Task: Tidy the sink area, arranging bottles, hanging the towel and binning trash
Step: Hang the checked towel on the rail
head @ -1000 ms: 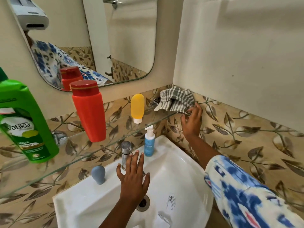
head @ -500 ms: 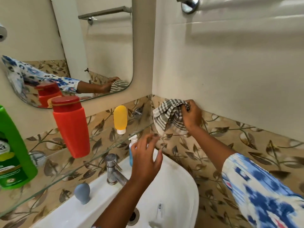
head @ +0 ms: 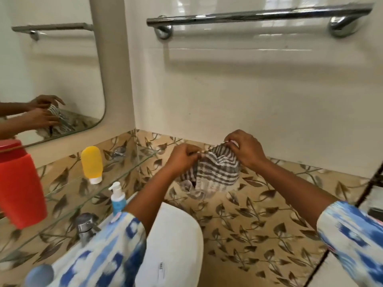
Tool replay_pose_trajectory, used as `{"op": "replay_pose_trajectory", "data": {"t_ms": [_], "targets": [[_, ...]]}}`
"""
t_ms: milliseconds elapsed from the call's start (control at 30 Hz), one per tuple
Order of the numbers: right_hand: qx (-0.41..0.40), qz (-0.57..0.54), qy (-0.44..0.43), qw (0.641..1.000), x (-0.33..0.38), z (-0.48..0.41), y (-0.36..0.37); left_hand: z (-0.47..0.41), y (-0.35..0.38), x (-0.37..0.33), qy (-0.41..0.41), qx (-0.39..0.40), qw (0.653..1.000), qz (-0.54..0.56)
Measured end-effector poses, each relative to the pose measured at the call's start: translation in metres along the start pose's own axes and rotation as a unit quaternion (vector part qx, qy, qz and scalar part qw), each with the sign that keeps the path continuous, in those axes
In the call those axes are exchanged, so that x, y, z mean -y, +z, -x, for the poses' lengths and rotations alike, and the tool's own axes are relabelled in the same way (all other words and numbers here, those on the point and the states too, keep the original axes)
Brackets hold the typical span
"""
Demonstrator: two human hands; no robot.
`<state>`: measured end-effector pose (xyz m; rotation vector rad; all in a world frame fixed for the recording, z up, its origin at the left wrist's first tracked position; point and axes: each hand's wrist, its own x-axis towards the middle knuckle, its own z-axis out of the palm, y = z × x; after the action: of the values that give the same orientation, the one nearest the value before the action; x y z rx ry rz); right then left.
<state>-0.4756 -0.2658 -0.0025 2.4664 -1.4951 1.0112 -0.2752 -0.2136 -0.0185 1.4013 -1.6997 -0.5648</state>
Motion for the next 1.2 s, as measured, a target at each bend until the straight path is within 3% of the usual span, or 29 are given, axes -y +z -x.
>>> {"op": "replay_pose_trajectory", "data": {"t_ms": [67,233,433,600,667,733,800,867,933,1000,1067,1100,1133,1200], "targets": [[0.020,-0.020,0.037,0.999,-0.011,-0.001,-0.009,-0.007,-0.010,-0.009,0.009,-0.009,1.000,0.020],[0.063,-0.058,0.062,0.994,-0.021,-0.002,-0.014,-0.024,-0.020,-0.027,0.035,-0.025,0.996,-0.075],[0.125,-0.121,0.001,0.985,-0.025,0.004,-0.033,-0.041,-0.039,-0.039,0.043,-0.077,0.981,-0.175],[0.177,-0.012,-0.011,0.984,-0.044,-0.006,-0.068,-0.056,-0.056,-0.054,0.115,-0.138,0.969,-0.167],[0.162,0.041,0.007,0.986,-0.057,-0.012,-0.085,-0.061,-0.069,-0.061,0.163,-0.099,0.972,-0.137],[0.124,0.115,0.048,0.984,-0.065,-0.015,-0.099,-0.061,-0.082,-0.073,0.195,0.002,0.964,-0.180],[0.087,0.214,0.093,0.968,-0.068,-0.019,-0.107,-0.066,-0.090,-0.085,0.188,0.079,0.922,-0.328],[0.061,0.236,0.125,0.962,-0.065,-0.021,-0.109,-0.074,-0.094,-0.097,0.170,0.089,0.821,-0.539],[0.057,0.150,0.161,0.974,-0.060,-0.027,-0.113,-0.080,-0.097,-0.108,0.161,0.046,0.704,-0.690],[0.080,-0.059,0.204,0.974,-0.054,-0.035,-0.121,-0.085,-0.102,-0.115,0.117,-0.003,0.652,-0.749],[0.124,-0.286,0.243,0.919,-0.040,-0.039,-0.133,-0.085,-0.110,-0.125,0.025,-0.028,0.672,-0.740],[0.145,-0.362,0.242,0.889,-0.034,-0.042,-0.141,-0.087,-0.115,-0.132,-0.029,-0.034,0.718,-0.695],[0.159,-0.414,0.228,0.867,-0.027,-0.046,-0.149,-0.089,-0.121,-0.138,-0.077,-0.033,0.785,-0.613],[0.185,-0.494,0.175,0.832,-0.014,-0.055,-0.168,-0.097,-0.136,-0.154,-0.137,0.004,0.927,-0.349]]}}
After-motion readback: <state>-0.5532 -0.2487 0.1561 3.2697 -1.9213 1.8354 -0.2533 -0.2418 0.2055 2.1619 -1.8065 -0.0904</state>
